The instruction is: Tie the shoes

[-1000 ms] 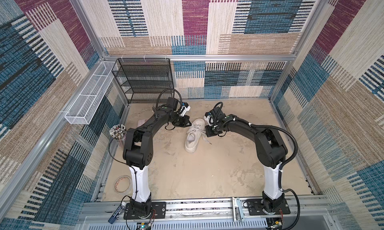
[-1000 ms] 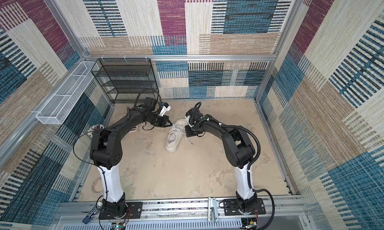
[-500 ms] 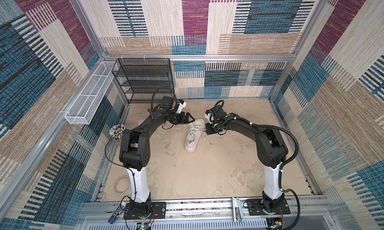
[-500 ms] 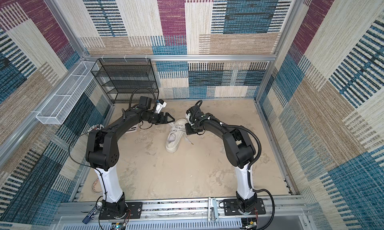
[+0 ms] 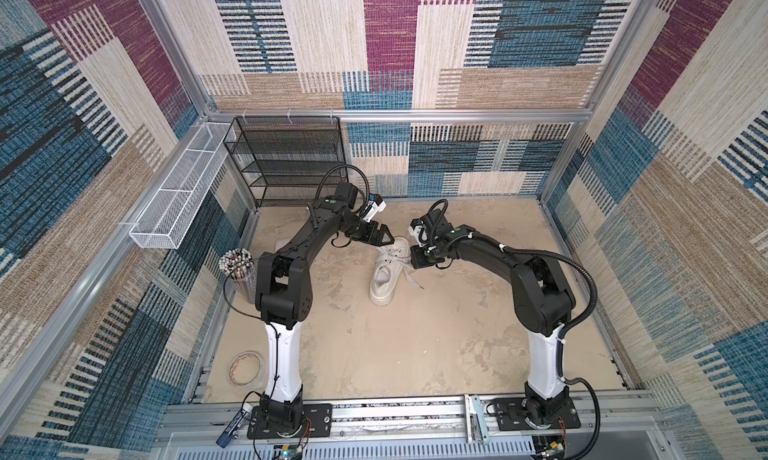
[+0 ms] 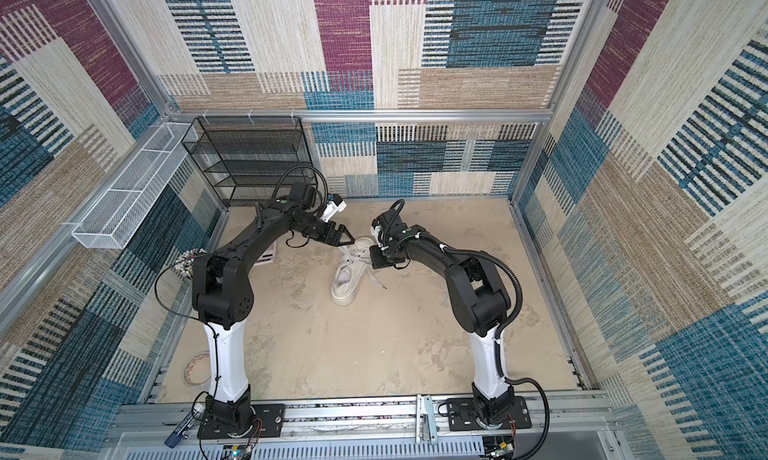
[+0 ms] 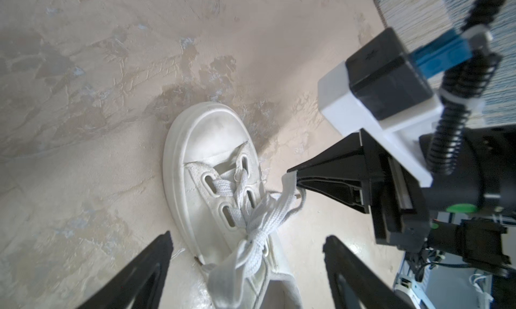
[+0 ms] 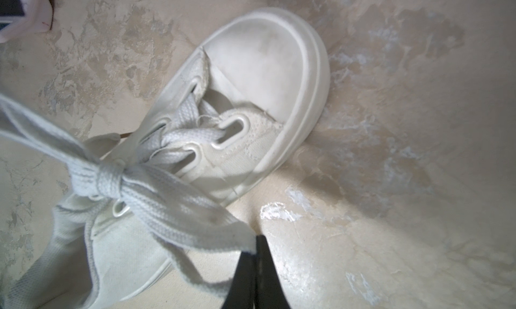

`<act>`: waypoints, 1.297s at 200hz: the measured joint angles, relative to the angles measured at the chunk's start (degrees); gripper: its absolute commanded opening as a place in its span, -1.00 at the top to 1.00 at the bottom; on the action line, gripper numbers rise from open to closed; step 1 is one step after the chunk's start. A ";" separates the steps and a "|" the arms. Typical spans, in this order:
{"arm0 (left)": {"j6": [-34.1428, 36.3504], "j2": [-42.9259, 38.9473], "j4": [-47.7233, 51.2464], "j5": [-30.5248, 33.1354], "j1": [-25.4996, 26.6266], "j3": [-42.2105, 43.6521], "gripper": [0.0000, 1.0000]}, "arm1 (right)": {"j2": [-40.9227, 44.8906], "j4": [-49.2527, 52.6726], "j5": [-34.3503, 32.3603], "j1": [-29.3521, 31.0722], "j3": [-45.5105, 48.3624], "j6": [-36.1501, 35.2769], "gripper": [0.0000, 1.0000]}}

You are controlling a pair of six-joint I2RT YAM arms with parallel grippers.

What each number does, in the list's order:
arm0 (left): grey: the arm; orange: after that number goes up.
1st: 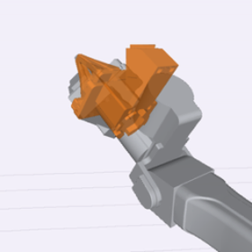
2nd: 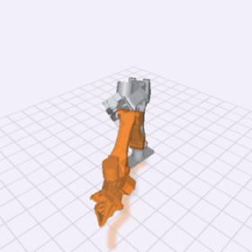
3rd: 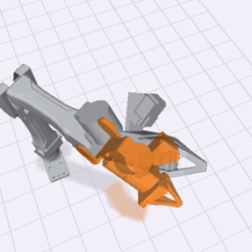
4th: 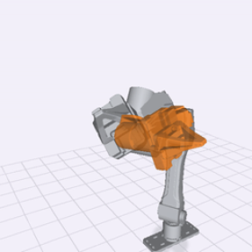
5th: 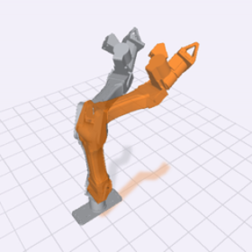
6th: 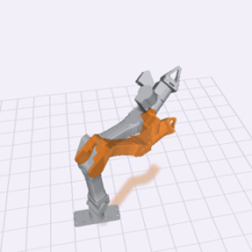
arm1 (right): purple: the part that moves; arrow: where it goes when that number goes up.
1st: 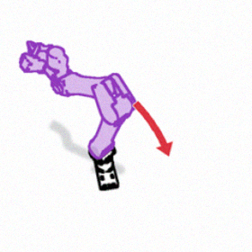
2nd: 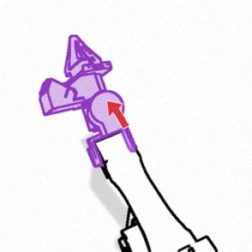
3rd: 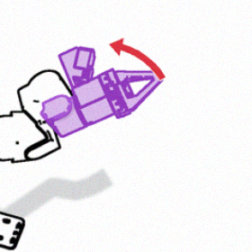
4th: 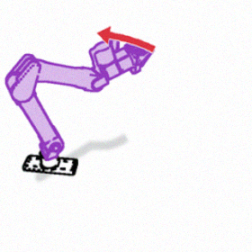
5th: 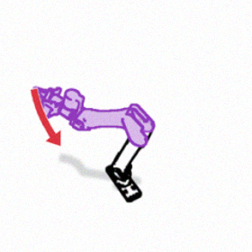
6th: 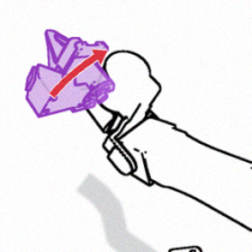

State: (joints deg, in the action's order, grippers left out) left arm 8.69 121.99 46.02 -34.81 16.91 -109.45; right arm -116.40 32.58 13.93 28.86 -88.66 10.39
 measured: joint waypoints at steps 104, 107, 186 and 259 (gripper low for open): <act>2.19 5.01 7.93 7.56 2.12 -7.28 0.39 | -0.37 0.28 0.04 0.00 -0.22 -0.17 1.00; 2.21 5.01 8.07 7.58 2.12 -7.28 0.36 | -0.37 0.28 0.07 0.00 -0.22 -0.17 1.00; 2.23 4.50 9.18 7.34 2.12 -6.56 0.52 | -0.50 0.28 0.68 0.04 -0.20 -0.17 1.00; 2.12 4.28 10.03 7.41 1.84 -6.29 1.00 | -0.48 0.15 0.70 0.07 0.26 -0.17 1.00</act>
State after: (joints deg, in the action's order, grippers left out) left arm 10.81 126.28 56.05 -27.40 18.74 -115.74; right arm -116.88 32.73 14.63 28.93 -88.40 10.22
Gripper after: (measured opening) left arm 0.073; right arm 0.050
